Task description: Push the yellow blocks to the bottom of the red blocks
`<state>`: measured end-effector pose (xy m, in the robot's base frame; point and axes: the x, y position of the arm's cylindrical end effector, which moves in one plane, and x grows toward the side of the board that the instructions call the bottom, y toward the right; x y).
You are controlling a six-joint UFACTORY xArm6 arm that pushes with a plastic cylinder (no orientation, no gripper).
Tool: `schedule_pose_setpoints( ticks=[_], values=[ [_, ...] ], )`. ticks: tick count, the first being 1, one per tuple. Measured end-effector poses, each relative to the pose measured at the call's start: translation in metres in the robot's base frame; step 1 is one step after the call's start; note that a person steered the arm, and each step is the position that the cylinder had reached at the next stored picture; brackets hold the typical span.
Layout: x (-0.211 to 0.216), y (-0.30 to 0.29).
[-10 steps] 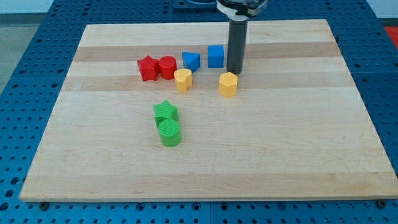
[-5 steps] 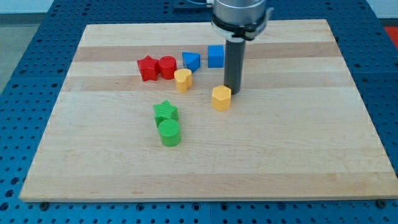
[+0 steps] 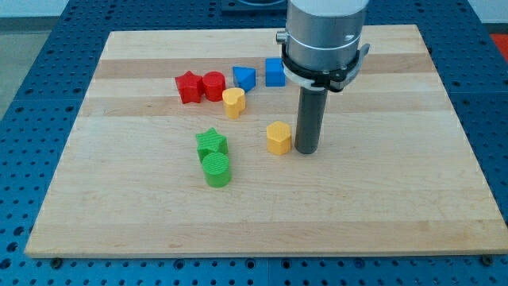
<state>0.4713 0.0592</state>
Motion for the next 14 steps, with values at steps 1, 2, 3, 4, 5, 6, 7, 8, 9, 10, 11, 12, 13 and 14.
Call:
schedule_pose_setpoints(
  ticks=[1, 2, 3, 4, 5, 6, 7, 8, 9, 10, 11, 12, 13, 14],
  values=[
    [-0.017, 0.000],
    [-0.030, -0.003],
    [-0.018, 0.001],
    [0.017, 0.003],
    [0.018, 0.003],
    [0.018, -0.021],
    [0.018, -0.027],
    [-0.003, -0.027],
    [-0.047, -0.031],
    [-0.069, -0.044],
    [-0.073, -0.059],
    [-0.074, -0.076],
    [-0.074, -0.105],
    [-0.074, -0.106]
  ],
)
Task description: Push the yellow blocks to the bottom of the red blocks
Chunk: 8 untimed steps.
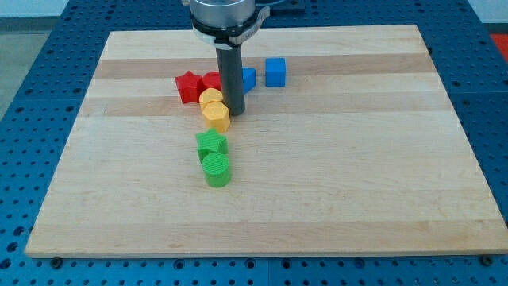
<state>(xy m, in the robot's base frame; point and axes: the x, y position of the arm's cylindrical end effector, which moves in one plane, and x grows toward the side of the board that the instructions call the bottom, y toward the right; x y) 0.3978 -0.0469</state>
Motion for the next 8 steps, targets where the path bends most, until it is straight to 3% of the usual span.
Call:
schedule_pose_setpoints(
  ticks=[3, 5, 8],
  values=[
    [0.016, 0.040],
    [0.051, -0.016],
    [0.037, -0.044]
  ],
)
